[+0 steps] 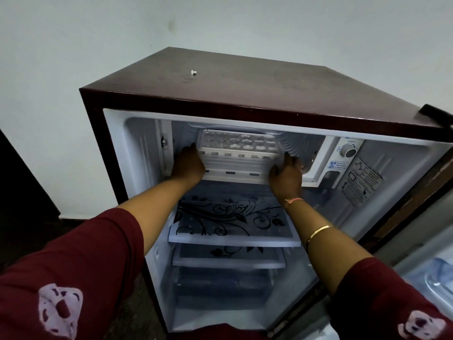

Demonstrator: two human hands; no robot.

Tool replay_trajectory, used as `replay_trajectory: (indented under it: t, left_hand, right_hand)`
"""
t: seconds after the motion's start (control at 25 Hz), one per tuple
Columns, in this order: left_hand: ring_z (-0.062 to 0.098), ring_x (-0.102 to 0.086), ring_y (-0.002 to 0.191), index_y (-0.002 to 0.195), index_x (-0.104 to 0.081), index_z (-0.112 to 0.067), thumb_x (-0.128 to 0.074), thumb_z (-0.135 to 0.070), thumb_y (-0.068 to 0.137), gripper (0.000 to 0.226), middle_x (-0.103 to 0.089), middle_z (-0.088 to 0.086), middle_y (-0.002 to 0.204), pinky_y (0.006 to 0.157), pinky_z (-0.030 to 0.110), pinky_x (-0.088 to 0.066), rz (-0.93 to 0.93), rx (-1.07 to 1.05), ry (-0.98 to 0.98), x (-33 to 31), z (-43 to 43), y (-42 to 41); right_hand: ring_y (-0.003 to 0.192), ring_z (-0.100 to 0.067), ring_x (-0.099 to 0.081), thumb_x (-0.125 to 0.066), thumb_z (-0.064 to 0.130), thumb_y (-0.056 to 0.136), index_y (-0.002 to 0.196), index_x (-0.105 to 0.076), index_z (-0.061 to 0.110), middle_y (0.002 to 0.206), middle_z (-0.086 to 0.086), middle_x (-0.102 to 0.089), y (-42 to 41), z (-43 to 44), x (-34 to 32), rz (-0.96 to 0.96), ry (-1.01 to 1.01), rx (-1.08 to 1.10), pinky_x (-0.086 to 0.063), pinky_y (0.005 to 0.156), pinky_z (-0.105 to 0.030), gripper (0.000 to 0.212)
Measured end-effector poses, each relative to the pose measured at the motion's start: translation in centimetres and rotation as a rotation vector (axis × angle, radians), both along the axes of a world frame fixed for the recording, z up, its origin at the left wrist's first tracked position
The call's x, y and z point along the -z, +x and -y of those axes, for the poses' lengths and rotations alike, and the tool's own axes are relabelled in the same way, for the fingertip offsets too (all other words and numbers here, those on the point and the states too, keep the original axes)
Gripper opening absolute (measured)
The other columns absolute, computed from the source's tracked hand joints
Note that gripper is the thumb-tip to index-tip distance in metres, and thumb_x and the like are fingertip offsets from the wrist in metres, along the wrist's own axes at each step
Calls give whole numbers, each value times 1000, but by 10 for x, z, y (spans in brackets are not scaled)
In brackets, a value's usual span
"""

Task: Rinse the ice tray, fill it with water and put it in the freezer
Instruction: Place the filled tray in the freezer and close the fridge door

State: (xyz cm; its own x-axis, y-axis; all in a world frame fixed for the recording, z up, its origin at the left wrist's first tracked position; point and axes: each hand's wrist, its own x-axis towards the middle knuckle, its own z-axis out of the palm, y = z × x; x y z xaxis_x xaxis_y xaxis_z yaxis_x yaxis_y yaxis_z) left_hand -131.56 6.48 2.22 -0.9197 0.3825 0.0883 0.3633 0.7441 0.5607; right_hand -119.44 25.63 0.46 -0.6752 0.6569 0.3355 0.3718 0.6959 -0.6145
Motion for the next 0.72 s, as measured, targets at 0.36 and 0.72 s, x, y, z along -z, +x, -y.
replay_trajectory:
  t: [0.36,0.72]
  left_hand:
    - [30,-27,138,142,-34,-6,-37,-16,98,45,-30,16,150,116,31,-20,31,245,-57,-3,41,53]
    - [37,-6,145,141,-37,-12,-47,-26,94,49,-21,16,154,118,47,-15,35,352,-200,26,59,138]
  right_hand:
    - [139,-34,-26,-49,20,93,140,-42,8,151,-16,-30,58,41,-7,337,84,-151,-21,115,-34,49]
    - [125,-40,-40,-49,17,90,112,-63,2,135,-22,-45,145,83,-1,328,105,-20,-39,102,-46,29]
